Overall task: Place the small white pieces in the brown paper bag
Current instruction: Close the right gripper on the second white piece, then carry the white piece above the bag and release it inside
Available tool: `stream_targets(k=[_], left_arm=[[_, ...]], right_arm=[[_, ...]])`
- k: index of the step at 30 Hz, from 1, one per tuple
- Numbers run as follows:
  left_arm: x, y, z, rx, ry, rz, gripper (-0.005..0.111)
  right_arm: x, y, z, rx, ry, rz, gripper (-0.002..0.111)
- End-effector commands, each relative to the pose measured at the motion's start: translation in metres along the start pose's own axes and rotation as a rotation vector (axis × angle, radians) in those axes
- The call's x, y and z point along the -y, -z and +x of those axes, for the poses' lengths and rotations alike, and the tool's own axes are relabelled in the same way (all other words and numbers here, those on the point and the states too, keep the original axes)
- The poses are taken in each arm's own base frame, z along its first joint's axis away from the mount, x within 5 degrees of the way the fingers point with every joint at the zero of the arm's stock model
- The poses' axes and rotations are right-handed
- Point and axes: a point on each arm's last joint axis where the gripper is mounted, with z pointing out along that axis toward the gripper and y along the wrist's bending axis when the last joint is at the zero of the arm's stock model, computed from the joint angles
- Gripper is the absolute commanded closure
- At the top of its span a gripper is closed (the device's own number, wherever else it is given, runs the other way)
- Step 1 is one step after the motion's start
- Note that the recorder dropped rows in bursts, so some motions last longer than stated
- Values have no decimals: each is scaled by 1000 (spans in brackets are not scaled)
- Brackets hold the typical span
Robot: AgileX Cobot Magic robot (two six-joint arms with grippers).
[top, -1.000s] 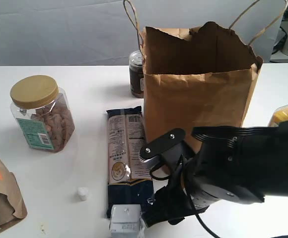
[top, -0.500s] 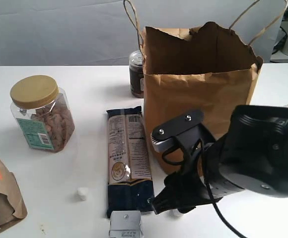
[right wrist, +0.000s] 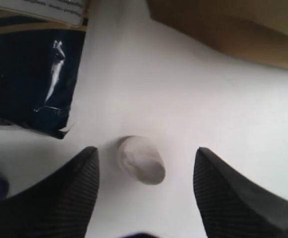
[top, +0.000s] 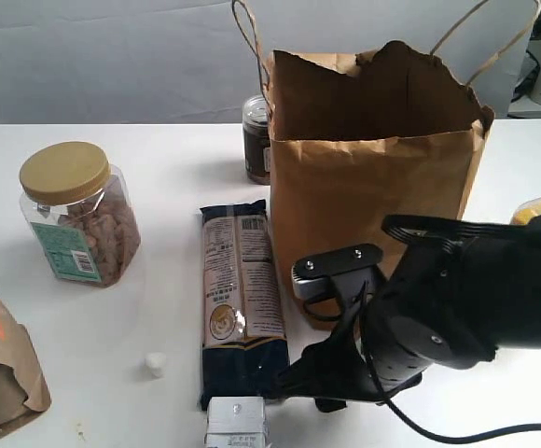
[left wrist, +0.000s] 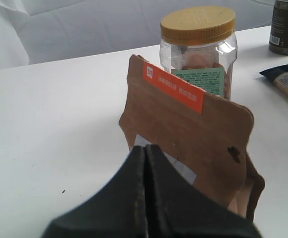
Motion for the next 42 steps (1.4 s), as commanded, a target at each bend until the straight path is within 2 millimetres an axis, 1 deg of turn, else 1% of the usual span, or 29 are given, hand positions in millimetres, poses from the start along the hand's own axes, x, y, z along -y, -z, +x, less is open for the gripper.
stream_targets(k=[1,4,7,10,14,16,19,23,26,28,30,31,32,33,34,35,36,37,38,39,40,41,42], left_arm=[[1,0,0,9,8,9,107],[1,0,0,9,8,9,107],[1,0,0,9,8,9,107],[1,0,0,9,8,9,107],[1,0,0,9,8,9,107],[1,0,0,9,8,9,107],[1,0,0,9,8,9,107],[1,0,0,9,8,9,107],[1,0,0,9,8,9,107],[1,0,0,9,8,9,107],[1,0,0,9,8,9,107],[1,0,0,9,8,9,107],[1,0,0,9,8,9,107],[1,0,0,9,8,9,107],[1,0,0,9,8,9,107],[1,0,0,9,8,9,107],[1,0,0,9,8,9,107],[1,0,0,9,8,9,107],[1,0,0,9,8,9,107],[1,0,0,9,8,9,107],[1,0,0,9,8,9,107],[1,0,0,9,8,9,107],[1,0,0,9,8,9,107]], right_arm=[[1,-13,3,-29,7,10,55],[1,-20,4,-48,20,18,59],[1,-24,6,-60,42,25,72],[1,-24,6,-60,54,25,84],[1,-24,6,-66,65,29,94],[1,-24,7,-76,68,36,98],[2,-22,8,-85,88,43,98],[7,-7,14,-55,92,29,98],[14,11,22,-13,88,6,98],[18,28,26,36,82,-19,98],[21,50,29,101,71,-64,98],[21,62,29,140,68,-93,98],[22,89,31,224,67,-166,98],[23,100,32,266,64,-201,98],[26,127,36,369,68,-276,98],[30,149,40,471,76,-332,98],[32,160,42,532,74,-361,98],[36,182,45,658,68,-421,98],[38,191,46,724,74,-446,98],[40,205,46,840,92,-477,98],[40,211,44,885,104,-480,99],[41,222,38,937,125,-467,101],[41,226,33,954,127,-456,103]])
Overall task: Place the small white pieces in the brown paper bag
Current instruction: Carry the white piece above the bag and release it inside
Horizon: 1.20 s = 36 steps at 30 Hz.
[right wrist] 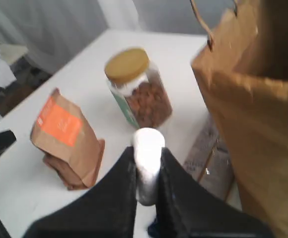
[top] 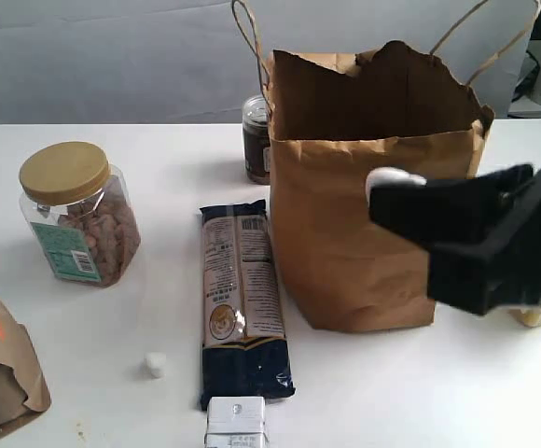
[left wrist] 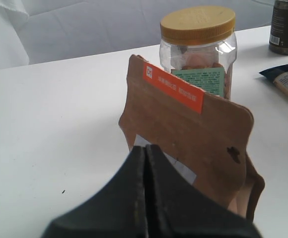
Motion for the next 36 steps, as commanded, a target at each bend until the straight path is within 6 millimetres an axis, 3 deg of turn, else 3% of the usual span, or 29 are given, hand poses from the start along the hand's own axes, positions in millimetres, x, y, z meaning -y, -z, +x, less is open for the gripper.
stream_targets(k=[1,6,12,15,19,23,27,31,36], left_arm=[[1,0,0,9,8,9,107],[1,0,0,9,8,9,107],[1,0,0,9,8,9,107],[1,0,0,9,8,9,107],[1,0,0,9,8,9,107],[1,0,0,9,8,9,107],[1,0,0,9,8,9,107],[1,0,0,9,8,9,107],[1,0,0,9,8,9,107]], right_arm=[[-3,1,-32,124,81,16,104],[11,-22,-62,118,89,130,107],[40,-73,-81,-34,38,285,104],[45,-93,-84,-111,29,321,95],[48,-108,-91,-185,17,358,74],[48,-112,-95,-207,13,369,58],[48,-112,-95,-207,13,369,53],[47,-108,-96,-199,6,365,56],[28,-84,-104,-165,38,317,73]])
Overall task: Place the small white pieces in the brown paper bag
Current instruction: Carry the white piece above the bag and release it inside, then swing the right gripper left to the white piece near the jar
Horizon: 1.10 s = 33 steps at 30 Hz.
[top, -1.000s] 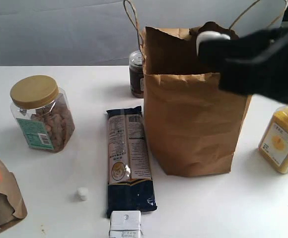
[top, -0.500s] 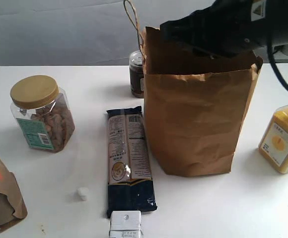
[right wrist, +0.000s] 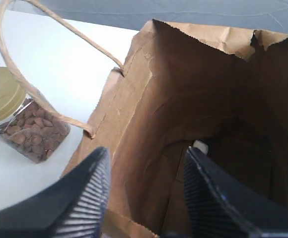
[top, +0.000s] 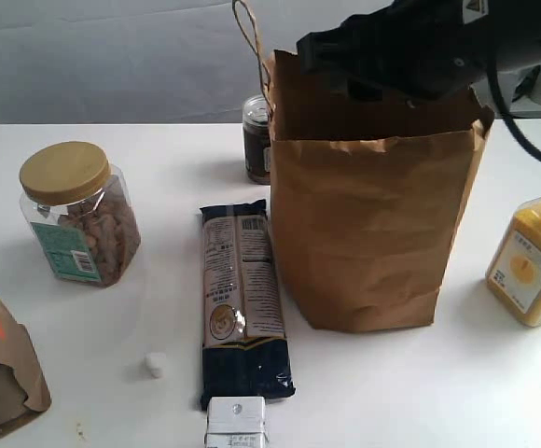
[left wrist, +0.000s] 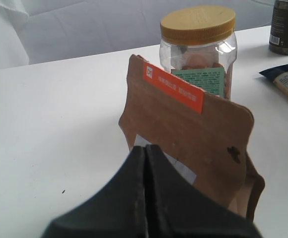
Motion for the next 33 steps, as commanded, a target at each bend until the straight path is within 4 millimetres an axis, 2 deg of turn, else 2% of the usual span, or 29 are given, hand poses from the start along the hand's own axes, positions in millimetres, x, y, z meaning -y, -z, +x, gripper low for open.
stream_targets(k=[1,5,9,10,15,19,23,30,33], left_arm=[[1,0,0,9,8,9,107],[1,0,0,9,8,9,107],[1,0,0,9,8,9,107],[1,0,0,9,8,9,107],[1,0,0,9,8,9,107],[1,0,0,9,8,9,107],[1,0,0,9,8,9,107],[1,0,0,9,8,9,107],[1,0,0,9,8,9,107]], right_arm=[[-9,36,-4,52,56,-46,76],[-20,70,0,78,128,-100,90],[-46,93,12,65,202,-233,104],[-55,95,18,44,225,-276,108],[-92,88,50,-69,298,-402,108],[-121,64,76,-181,362,-430,108],[-143,30,98,-272,389,-423,108],[-161,-42,140,-422,417,-352,108],[-165,-61,152,-440,415,-343,100]])
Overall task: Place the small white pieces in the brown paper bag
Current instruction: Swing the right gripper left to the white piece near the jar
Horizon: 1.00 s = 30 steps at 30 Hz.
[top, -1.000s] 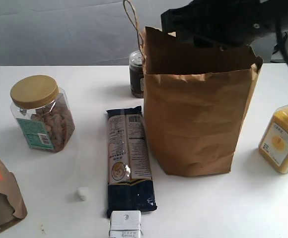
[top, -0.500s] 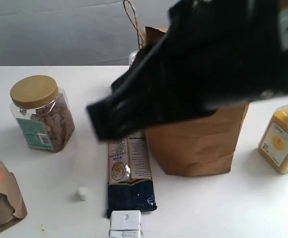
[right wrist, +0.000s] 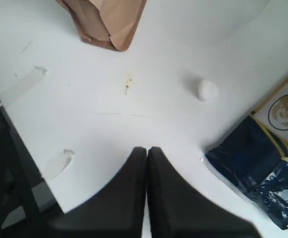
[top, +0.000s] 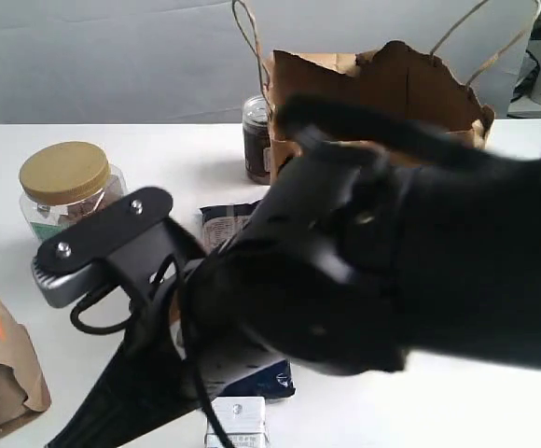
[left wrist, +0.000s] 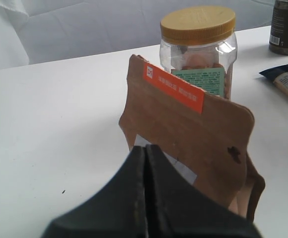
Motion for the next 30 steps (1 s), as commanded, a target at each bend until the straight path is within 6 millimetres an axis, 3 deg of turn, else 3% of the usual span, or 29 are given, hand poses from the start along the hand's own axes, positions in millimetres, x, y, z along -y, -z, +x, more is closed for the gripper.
stream_targets(k=[1,4,8,12,22,30], left_arm=[[1,0,0,9,8,9,107],[1,0,0,9,8,9,107],[1,0,0,9,8,9,107],[1,0,0,9,8,9,107],[1,0,0,9,8,9,107],[1,0,0,9,8,9,107]], right_arm=[[2,-34,2,-16,-22,7,95],[9,-47,3,-32,-55,17,77],[21,-58,3,-37,-104,36,65],[31,-67,-1,-9,-157,40,64],[26,-95,-29,-82,-162,59,64],[28,-131,-29,-176,-154,93,64]])
